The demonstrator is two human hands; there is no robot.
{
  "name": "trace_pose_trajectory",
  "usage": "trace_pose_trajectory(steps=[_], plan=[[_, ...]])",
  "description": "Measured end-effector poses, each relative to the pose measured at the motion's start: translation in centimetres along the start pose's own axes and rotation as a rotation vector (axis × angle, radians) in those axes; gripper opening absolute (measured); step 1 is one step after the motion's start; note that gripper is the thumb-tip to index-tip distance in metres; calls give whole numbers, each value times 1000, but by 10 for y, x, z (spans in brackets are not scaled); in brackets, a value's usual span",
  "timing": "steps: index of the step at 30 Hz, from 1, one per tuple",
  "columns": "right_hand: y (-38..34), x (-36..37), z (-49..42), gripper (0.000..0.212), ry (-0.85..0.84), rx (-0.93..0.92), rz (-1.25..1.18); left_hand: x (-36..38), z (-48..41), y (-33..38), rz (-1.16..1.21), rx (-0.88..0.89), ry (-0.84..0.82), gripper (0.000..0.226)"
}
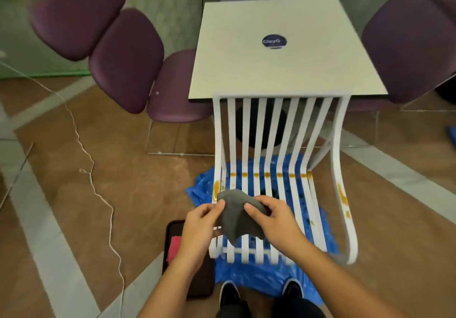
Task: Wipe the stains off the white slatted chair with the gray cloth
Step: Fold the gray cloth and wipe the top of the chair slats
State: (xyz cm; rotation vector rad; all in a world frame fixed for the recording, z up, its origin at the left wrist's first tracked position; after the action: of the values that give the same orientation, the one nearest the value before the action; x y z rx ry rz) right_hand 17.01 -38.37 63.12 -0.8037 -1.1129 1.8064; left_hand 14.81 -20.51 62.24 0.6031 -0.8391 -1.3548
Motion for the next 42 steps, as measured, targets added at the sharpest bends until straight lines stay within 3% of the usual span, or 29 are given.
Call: trace_pose_trajectory(steps=[9, 12, 15, 18, 24, 31, 34, 37, 42], plan=[[-68, -53, 48, 16, 22, -139, -143, 76, 45, 67, 35, 138, -44, 33], [-70, -79, 54, 15, 55, -97, -225, 96, 45, 77, 33, 165, -17, 43], [-57, -100, 54, 18, 69, 39, -349, 117, 45, 84, 12, 184, -20, 37], [-41, -113, 55, 37, 1, 181, -534, 138, 44, 90, 18, 171, -43, 32], [-28, -138, 71, 52, -90, 234, -681, 170, 39, 94, 42, 146, -55, 24], [-19, -152, 85, 57, -338, 335, -819, 200, 33, 90, 146, 116, -74, 23], [-17, -153, 83, 60, -328, 265, -968, 214, 34, 88, 234, 87, -105, 29], [-11, -170, 78, 74, -177, 130, -1061, 221, 30, 80, 272, 32, -93, 39], [-9, -196, 81, 58, -142, 62, -871, 228, 25, 63, 218, -123, -74, 49]])
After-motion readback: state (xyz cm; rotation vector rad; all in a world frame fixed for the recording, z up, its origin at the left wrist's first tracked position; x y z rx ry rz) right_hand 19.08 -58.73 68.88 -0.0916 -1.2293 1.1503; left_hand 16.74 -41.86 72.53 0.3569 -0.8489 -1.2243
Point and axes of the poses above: each hand's wrist, its own z-axis away from the middle knuckle, its own x-axis out of the palm, y = z × x, the point moved 5 cm from there along -z, towards the middle knuckle, and after that the axes turned 13 degrees about -y, right-handed, at the moved point
